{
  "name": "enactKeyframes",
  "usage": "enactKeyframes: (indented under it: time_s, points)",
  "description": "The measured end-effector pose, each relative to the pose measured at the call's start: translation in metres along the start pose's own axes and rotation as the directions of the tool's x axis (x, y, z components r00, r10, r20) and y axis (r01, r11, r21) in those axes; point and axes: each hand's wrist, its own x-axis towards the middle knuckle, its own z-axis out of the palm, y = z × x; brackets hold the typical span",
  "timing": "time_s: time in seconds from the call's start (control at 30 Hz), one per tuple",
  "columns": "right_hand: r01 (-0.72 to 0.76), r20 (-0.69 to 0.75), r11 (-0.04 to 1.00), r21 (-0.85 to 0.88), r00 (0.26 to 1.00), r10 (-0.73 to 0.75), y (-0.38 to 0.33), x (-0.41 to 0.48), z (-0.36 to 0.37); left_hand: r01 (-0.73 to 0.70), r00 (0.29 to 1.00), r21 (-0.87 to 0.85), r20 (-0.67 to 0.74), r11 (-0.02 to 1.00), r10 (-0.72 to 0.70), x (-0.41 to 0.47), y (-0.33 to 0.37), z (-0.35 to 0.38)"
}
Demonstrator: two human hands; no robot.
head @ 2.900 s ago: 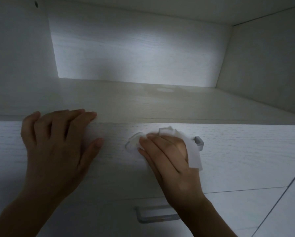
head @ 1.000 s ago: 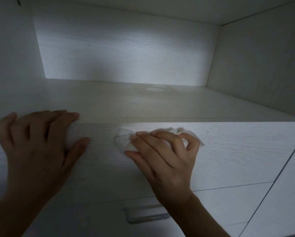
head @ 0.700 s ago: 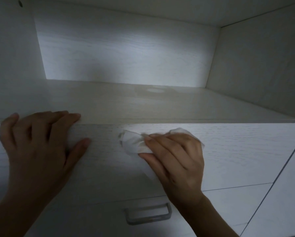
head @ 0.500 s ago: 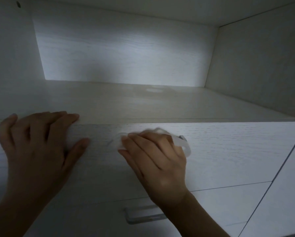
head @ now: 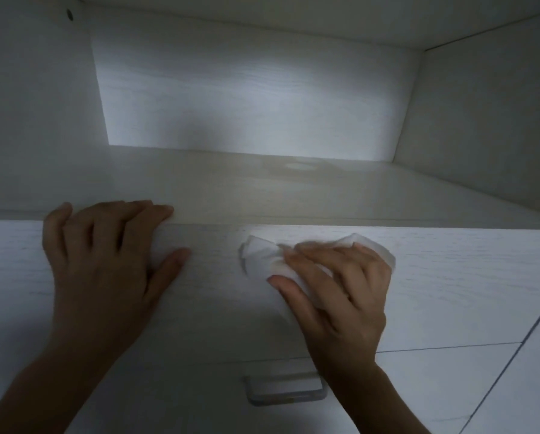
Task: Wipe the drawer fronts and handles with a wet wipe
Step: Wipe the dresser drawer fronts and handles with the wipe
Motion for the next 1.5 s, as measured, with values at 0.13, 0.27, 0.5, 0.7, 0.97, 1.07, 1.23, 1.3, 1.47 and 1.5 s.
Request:
enactKeyframes:
  time_s: [0.13, 0.27, 0.5, 0.7, 0.97, 1.07, 1.23, 1.3, 1.47, 1.5]
  points:
    - [0.044, 0.043, 0.997, -0.06, 0.998, -0.041, -0.009, 0.008, 0.01, 0.0, 1.0, 0.021, -0.02, 1.0, 0.001, 0.0, 0.0, 0.001]
    - [0.002, 0.044, 1.0, 0.023, 0.999, -0.003, 0.001, 0.003, -0.006, 0.005, 0.999, 0.023, -0.032, 1.0, -0.004, 0.0, -0.001, 0.001]
    - [-0.008, 0.087, 0.997, -0.073, 0.996, 0.014, -0.007, -0.015, 0.0, -0.005, 0.999, 0.018, -0.039, 1.0, 0.005, 0.0, -0.001, 0.003]
    - [-0.038, 0.056, 0.999, -0.006, 0.998, 0.038, 0.007, -0.007, -0.008, -0.012, 0.998, 0.036, -0.065, 0.999, 0.014, -0.001, -0.001, 0.004]
    - [0.174, 0.077, 0.984, 0.037, 0.981, -0.176, 0.009, 0.011, 0.001, -0.02, 0.994, 0.057, -0.107, 0.998, 0.026, -0.001, 0.0, 0.005]
    - [0.154, 0.105, 0.987, 0.042, 0.982, -0.158, 0.017, 0.007, -0.005, -0.035, 0.992, 0.063, -0.118, 0.997, 0.043, -0.001, 0.0, 0.005]
    - [0.181, 0.094, 0.983, 0.014, 0.979, -0.182, 0.023, 0.005, -0.013, -0.057, 0.989, 0.057, -0.136, 0.997, 0.064, -0.001, 0.0, 0.004]
    - [0.228, 0.097, 0.974, -0.005, 0.969, -0.227, 0.02, 0.006, -0.007, -0.058, 0.988, 0.057, -0.141, 0.997, 0.065, 0.0, 0.0, 0.004]
    - [0.258, 0.102, 0.966, -0.018, 0.962, -0.255, 0.016, 0.007, -0.009, -0.04, 0.989, 0.063, -0.137, 0.997, 0.049, -0.001, 0.001, 0.004]
    - [0.271, 0.099, 0.962, -0.024, 0.959, -0.267, 0.014, 0.007, -0.01, -0.039, 0.99, 0.062, -0.134, 0.997, 0.047, -0.001, 0.001, 0.004]
